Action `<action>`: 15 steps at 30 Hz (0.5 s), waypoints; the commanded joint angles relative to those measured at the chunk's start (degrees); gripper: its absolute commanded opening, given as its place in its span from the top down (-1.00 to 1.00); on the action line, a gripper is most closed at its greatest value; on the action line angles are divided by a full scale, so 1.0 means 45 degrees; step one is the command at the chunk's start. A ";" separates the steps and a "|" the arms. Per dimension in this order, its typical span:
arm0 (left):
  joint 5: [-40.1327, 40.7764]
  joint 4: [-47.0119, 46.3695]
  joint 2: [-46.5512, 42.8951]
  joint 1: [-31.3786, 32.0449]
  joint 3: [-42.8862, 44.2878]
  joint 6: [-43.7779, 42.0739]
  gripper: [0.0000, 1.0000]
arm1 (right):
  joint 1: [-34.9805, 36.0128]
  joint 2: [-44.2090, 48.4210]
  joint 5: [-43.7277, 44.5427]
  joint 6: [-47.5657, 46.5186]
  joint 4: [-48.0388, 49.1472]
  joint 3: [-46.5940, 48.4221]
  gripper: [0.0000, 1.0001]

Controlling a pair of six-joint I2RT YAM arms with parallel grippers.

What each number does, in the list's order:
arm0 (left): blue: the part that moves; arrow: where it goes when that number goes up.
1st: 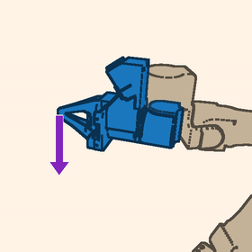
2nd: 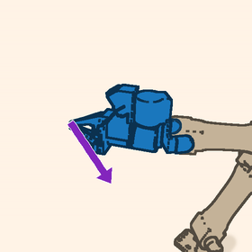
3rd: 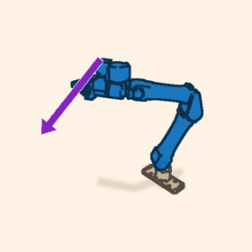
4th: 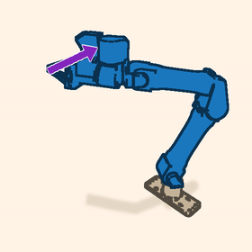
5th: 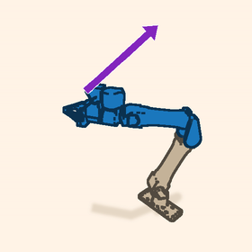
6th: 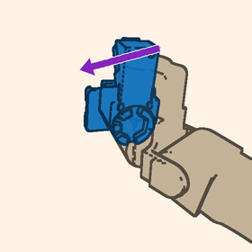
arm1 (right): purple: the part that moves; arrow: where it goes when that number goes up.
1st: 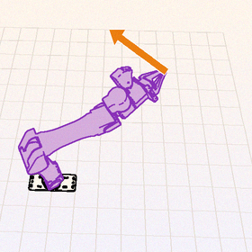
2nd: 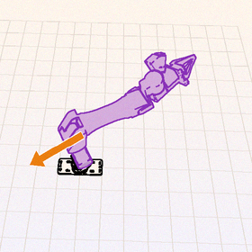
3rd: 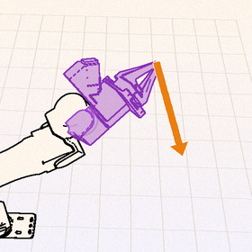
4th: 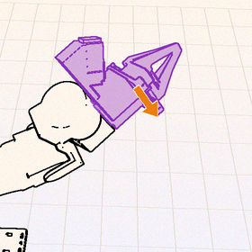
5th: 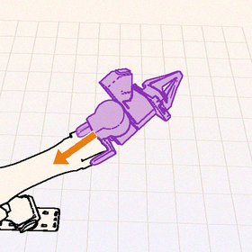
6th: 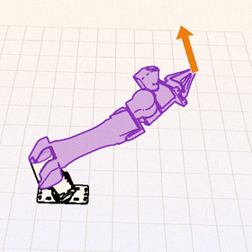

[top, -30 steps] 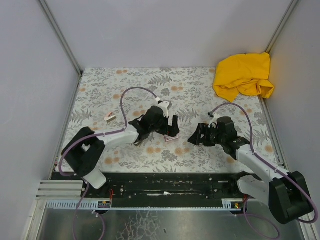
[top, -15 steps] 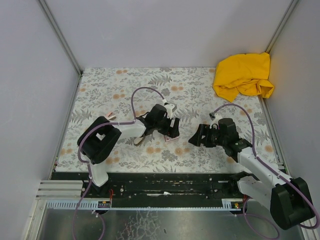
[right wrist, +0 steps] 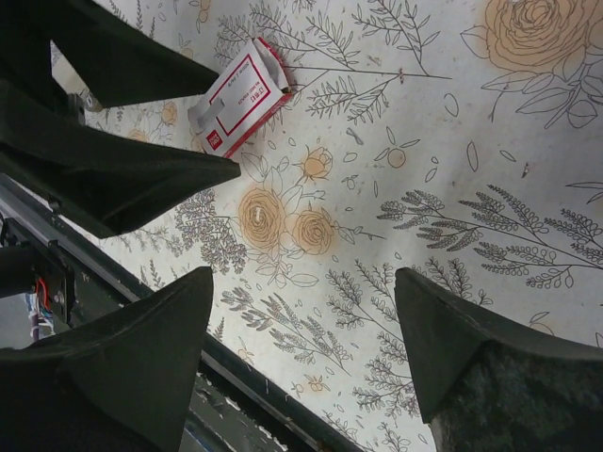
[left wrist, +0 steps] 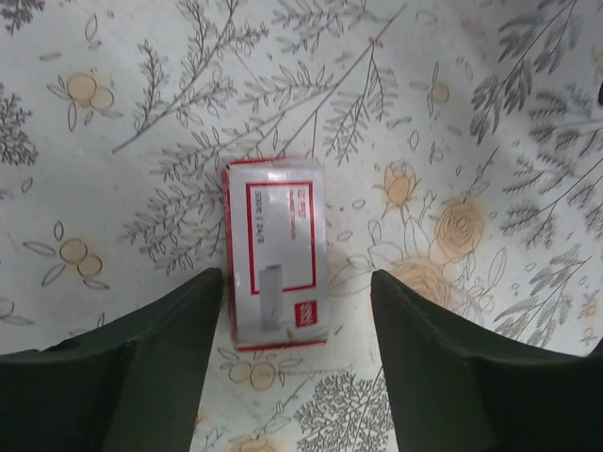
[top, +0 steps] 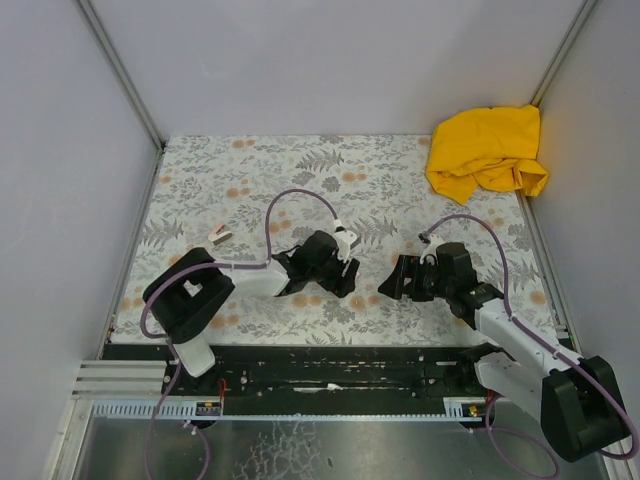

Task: Load the staples into the stapler

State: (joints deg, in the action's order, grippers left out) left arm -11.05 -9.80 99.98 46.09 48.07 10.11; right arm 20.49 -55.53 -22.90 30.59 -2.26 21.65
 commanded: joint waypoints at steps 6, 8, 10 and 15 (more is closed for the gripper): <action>0.3070 0.0198 -0.0332 0.1216 -0.0839 -0.1090 -0.20 | 0.0090 -0.0046 0.0303 -0.0062 0.0354 -0.0092 -0.71; 0.3217 -0.0061 -0.0282 0.1343 -0.0914 -0.1028 -0.17 | 0.0088 -0.0083 0.0284 -0.0044 0.0445 -0.0102 -0.70; 0.3232 -0.0284 -0.0182 0.1412 -0.0927 -0.0998 -0.17 | 0.0093 -0.0224 0.0299 -0.0025 0.0482 -0.0047 -0.65; 0.3377 -0.0463 0.0212 0.1496 -0.0652 -0.1193 -0.09 | 0.0093 -0.1007 0.0233 -0.0193 0.0581 0.0521 -0.44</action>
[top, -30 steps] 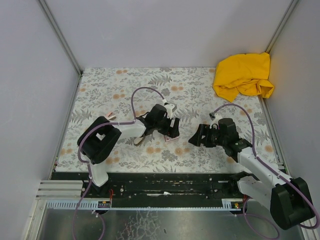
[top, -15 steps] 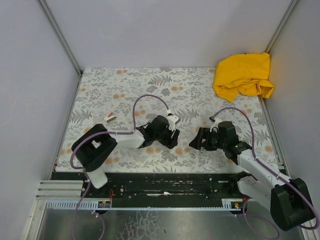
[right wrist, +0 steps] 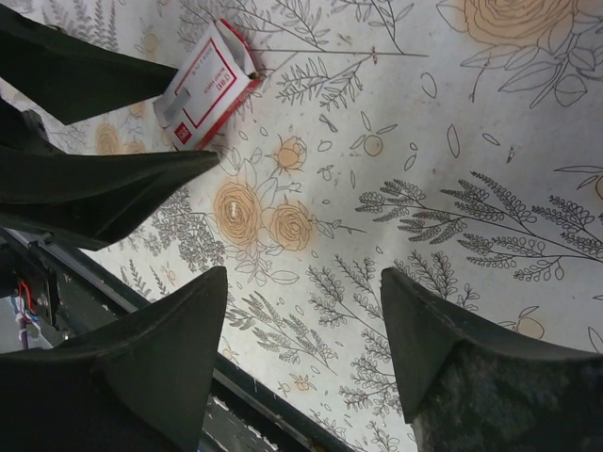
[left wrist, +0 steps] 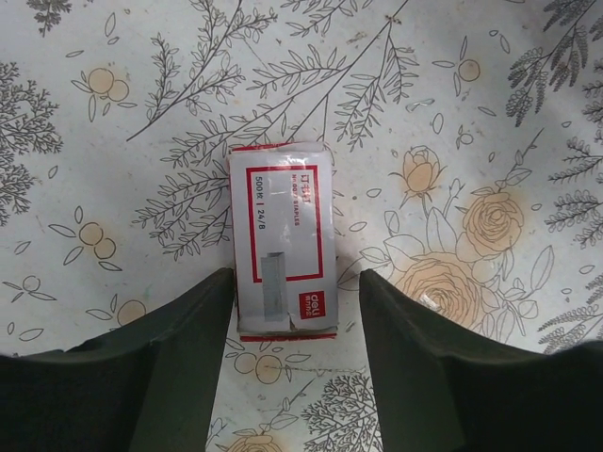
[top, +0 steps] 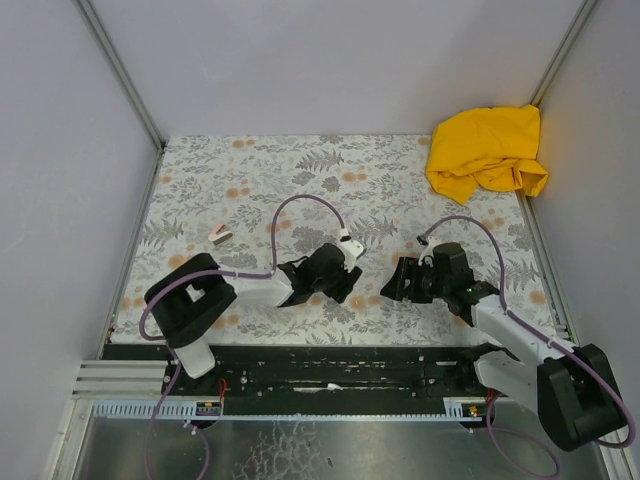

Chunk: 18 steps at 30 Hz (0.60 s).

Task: Load the staples into the stapler

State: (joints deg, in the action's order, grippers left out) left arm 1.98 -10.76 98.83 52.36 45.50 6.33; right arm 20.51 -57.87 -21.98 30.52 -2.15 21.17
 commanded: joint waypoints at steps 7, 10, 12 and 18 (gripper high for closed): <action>-0.0550 -0.0805 0.1015 0.0128 -0.0275 -0.1169 0.06 | 0.0065 -0.2768 -0.1038 -0.0205 0.1140 0.2114 -0.17; -0.1480 -0.1111 0.0910 0.0231 -0.0537 -0.1424 0.09 | 0.0007 -0.3735 -0.1192 -0.0435 0.1143 0.2762 -0.08; -0.1856 -0.1149 0.0853 0.0353 -0.0549 -0.1577 0.10 | -0.0147 -0.4262 -0.1431 -0.0447 0.1322 0.3023 -0.04; -0.2303 -0.0635 0.1307 0.0702 -0.0172 -0.2008 0.16 | -0.1016 -0.5493 -0.2694 -0.0584 0.1860 0.3189 0.16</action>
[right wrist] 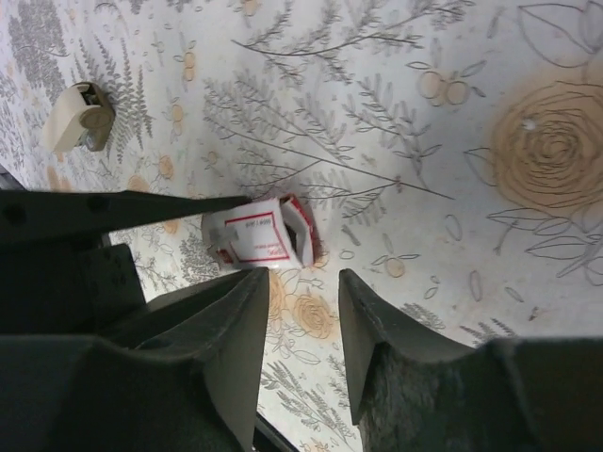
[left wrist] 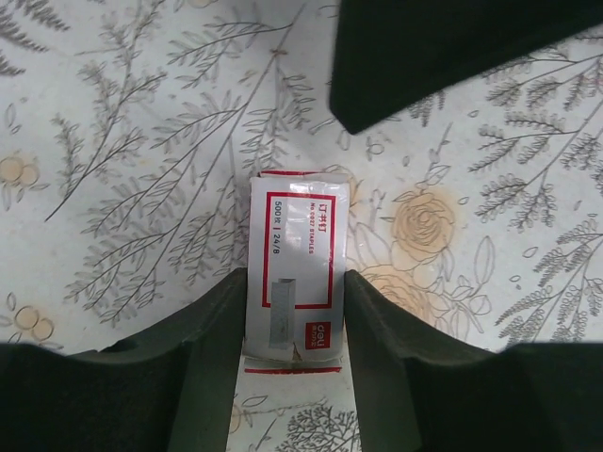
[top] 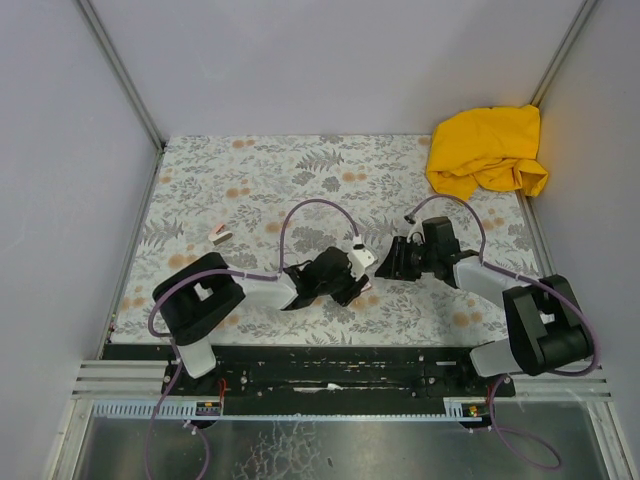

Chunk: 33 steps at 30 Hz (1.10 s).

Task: Load the staples into the stapler

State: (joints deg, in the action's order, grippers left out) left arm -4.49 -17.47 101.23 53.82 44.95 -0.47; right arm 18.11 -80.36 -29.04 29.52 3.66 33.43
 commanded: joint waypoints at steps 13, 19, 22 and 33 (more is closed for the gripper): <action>-0.0445 0.1303 0.1215 0.0769 0.0343 -0.0813 0.18 | -0.0547 -0.1370 -0.1130 -0.1100 -0.0405 0.0518 0.33; -0.0426 0.1325 0.1269 0.0807 0.0393 -0.0833 0.18 | -0.0586 -0.1340 -0.1077 -0.1001 -0.0291 0.0233 0.38; -0.0426 0.1360 0.1310 0.0829 0.0413 -0.0844 0.18 | -0.0585 -0.1461 -0.1163 -0.1035 -0.0254 0.0215 0.42; -0.0328 0.1378 0.1308 0.0887 0.0427 -0.0896 0.20 | -0.0586 -0.1580 -0.1001 -0.0988 -0.0271 0.0174 0.49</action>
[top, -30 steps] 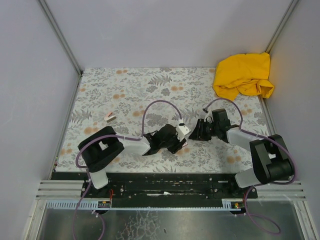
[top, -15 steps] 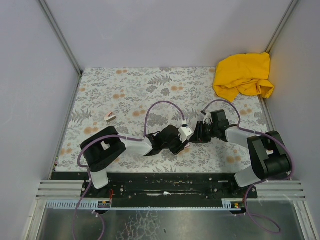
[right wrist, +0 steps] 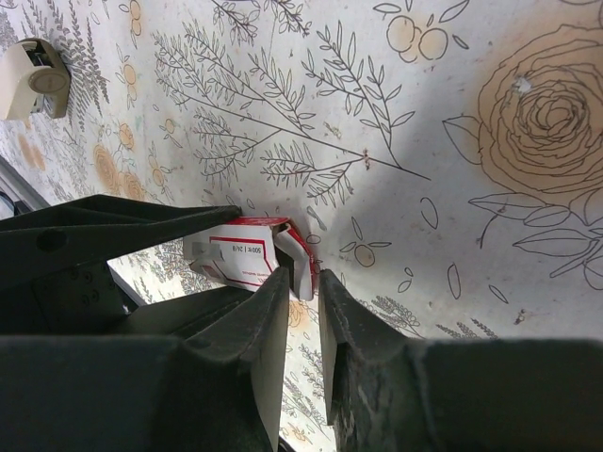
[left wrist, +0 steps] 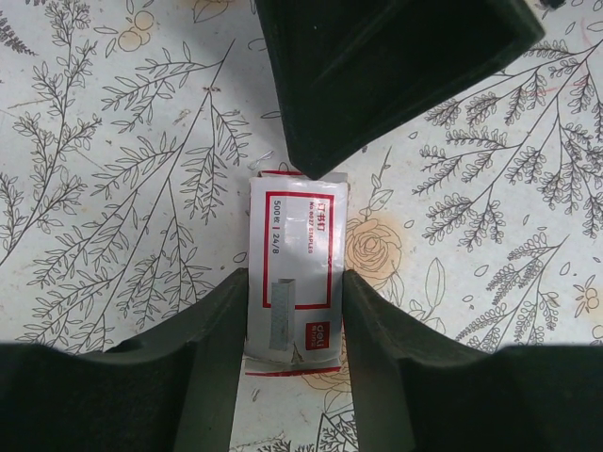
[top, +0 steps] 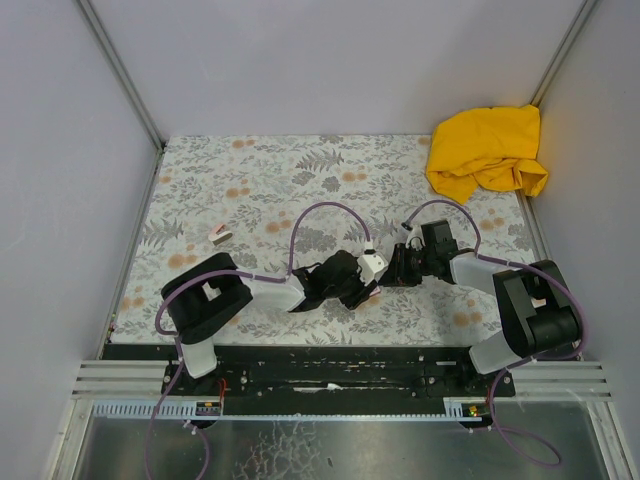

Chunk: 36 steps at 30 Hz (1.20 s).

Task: Load the staples into the stapler

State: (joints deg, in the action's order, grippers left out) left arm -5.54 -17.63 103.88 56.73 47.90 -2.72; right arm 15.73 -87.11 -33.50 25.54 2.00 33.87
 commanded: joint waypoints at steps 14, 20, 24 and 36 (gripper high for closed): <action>-0.0005 0.1512 0.0802 0.0284 -0.0157 -0.0467 0.20 | -0.0054 -0.0355 -0.0259 -0.0250 -0.0027 0.0070 0.56; 0.0014 0.1589 0.0860 0.0297 -0.0098 -0.0503 0.21 | -0.0047 -0.0654 -0.0909 -0.0431 -0.0152 0.0152 0.55; 0.0022 0.1588 0.0894 0.0312 -0.0083 -0.0521 0.21 | -0.0050 -0.0915 -0.1329 -0.0475 -0.0139 0.0171 0.54; 0.0247 0.1699 0.0940 0.0327 -0.0034 -0.0566 0.21 | -0.0054 -0.0808 -0.1090 -0.0466 -0.0105 0.0131 1.00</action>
State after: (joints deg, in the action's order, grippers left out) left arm -5.45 -17.19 104.51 57.39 48.86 -3.70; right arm 14.96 -91.64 -38.30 24.05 3.07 33.91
